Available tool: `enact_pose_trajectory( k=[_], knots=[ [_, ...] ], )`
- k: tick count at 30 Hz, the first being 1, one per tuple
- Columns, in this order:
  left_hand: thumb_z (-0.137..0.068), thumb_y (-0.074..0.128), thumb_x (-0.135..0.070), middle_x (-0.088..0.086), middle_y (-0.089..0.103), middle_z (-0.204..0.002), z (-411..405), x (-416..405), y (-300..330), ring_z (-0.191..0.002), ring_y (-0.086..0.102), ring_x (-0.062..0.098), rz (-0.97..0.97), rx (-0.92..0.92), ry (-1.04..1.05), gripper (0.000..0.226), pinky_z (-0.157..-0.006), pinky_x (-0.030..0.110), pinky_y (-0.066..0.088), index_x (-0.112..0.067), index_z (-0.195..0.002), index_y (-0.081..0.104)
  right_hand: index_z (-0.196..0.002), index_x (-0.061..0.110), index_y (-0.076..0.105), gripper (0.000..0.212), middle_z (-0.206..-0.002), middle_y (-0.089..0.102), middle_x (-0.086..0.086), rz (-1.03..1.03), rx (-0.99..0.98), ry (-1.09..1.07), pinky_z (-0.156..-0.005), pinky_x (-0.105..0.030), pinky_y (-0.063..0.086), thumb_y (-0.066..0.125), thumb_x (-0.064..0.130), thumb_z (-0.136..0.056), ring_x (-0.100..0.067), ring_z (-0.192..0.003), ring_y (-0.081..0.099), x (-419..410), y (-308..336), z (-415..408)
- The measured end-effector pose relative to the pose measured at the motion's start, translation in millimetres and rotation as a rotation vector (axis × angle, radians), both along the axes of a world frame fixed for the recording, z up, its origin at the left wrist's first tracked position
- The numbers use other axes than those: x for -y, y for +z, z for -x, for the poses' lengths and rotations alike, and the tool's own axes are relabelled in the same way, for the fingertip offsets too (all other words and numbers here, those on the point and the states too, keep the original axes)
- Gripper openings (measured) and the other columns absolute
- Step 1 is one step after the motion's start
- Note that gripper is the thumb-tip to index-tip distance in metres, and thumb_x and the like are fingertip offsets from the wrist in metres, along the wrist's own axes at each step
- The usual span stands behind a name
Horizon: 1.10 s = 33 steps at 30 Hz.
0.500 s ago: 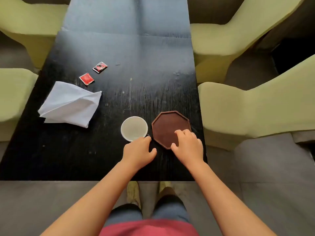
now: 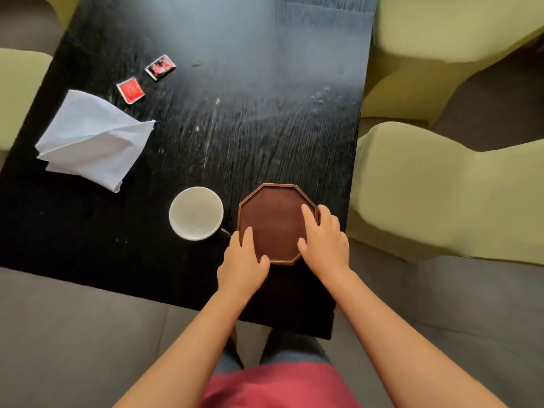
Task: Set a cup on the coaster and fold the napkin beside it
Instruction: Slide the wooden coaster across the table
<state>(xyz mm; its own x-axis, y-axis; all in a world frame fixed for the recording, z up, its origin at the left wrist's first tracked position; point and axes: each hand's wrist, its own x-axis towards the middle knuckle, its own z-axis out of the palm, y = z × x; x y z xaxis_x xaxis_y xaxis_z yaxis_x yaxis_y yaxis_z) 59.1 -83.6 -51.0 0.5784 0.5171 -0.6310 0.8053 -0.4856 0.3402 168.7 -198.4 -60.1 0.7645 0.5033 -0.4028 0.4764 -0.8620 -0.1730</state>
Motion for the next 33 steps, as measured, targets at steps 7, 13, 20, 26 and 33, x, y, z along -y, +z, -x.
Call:
enact_pose_trajectory(
  k=[7, 13, 20, 26, 33],
  knots=[
    [-0.087, 0.056, -0.019, 0.016, -0.002, -0.157, -15.0, 27.3, -10.4, -0.142, 0.01, 0.034, 0.1, 0.094, 0.338, 0.08, -0.11, 0.039, 0.028, -0.013, -0.149, 0.005, -0.147, 0.022, 0.013, 0.074, -0.152, 0.02, -0.013, -0.018, -0.032, 0.052, -0.087, -0.042, 0.046, 0.055, 0.021, -0.087, -0.031, -0.13, 0.032, -10.1, -18.9, -18.2],
    [-0.09, 0.052, -0.014, 0.011, 0.007, -0.156, -24.0, 31.5, -14.4, -0.143, 0.012, 0.027, 0.229, 0.238, 0.689, 0.077, -0.116, 0.04, 0.016, -0.01, -0.149, 0.002, -0.145, 0.015, 0.022, 0.066, -0.149, 0.027, -0.012, -0.052, -0.048, 0.012, -0.09, -0.039, 0.046, 0.052, 0.015, -0.087, -0.032, -0.129, 0.031, -16.8, -24.1, -18.6],
    [-0.091, 0.051, -0.01, 0.009, 0.043, -0.141, -25.0, 31.7, -27.1, -0.125, 0.049, 0.019, 0.444, 0.395, 1.003, 0.048, -0.101, 0.033, 0.045, -0.005, -0.137, 0.039, -0.143, 0.011, 0.032, 0.052, -0.132, 0.044, -0.008, -0.196, -0.066, -0.347, -0.085, -0.033, 0.041, 0.046, 0.011, -0.092, -0.028, -0.119, 0.036, -15.2, -27.0, -43.6],
    [-0.086, 0.047, 0.007, -0.01, 0.067, -0.094, -35.9, 31.1, -26.0, -0.094, 0.063, 0.003, 0.402, 0.441, 1.039, 0.041, -0.079, 0.013, 0.047, -0.012, -0.119, 0.062, -0.12, 0.015, 0.06, 0.033, -0.121, 0.057, -0.007, -0.263, -0.101, -0.472, -0.08, -0.035, 0.044, 0.046, 0.008, -0.09, -0.026, -0.115, 0.048, -3.1, -22.9, -69.4],
    [-0.082, 0.041, 0.008, -0.001, 0.069, -0.084, -74.4, -13.7, -19.7, -0.076, 0.065, 0.005, 0.383, 0.51, 0.806, 0.059, -0.069, 0.023, 0.054, -0.033, -0.119, 0.061, -0.099, 0.017, 0.068, 0.022, -0.09, 0.065, 0.004, -0.449, -0.196, -0.673, -0.07, -0.024, 0.04, 0.055, 0.008, -0.084, -0.013, -0.083, 0.057, 7.3, -17.6, -93.6]
  ],
)
